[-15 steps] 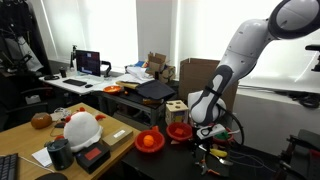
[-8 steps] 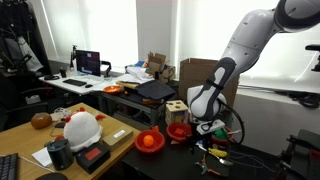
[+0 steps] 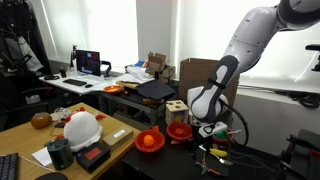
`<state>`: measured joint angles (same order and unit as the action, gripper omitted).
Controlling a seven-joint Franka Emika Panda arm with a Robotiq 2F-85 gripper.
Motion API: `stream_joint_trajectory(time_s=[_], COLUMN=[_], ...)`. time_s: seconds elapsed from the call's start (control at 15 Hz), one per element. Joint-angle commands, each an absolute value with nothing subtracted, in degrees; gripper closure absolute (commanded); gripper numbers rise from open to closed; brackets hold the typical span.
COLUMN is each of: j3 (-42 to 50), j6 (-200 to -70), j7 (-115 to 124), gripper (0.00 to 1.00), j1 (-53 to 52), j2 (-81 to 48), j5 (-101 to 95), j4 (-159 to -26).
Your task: Put the pliers in the bowl next to the toy box
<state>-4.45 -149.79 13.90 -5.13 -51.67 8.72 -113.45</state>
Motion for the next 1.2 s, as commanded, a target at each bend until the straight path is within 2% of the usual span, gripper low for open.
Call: stream_joint_trajectory(time_s=[0.0,0.4,1.13], j3=[-6.24,-6.59,-8.49], j6=[-151.52,-156.55,-156.69], j7=[13.67,18.24,20.28], gripper=[0.00,0.00,0.00], j1=[-4.07,-4.39,-1.65], j2=[-48.32,-49.45,-55.08], j5=[12.21,20.33,26.65], j4=[-118.46,-119.13,-116.14])
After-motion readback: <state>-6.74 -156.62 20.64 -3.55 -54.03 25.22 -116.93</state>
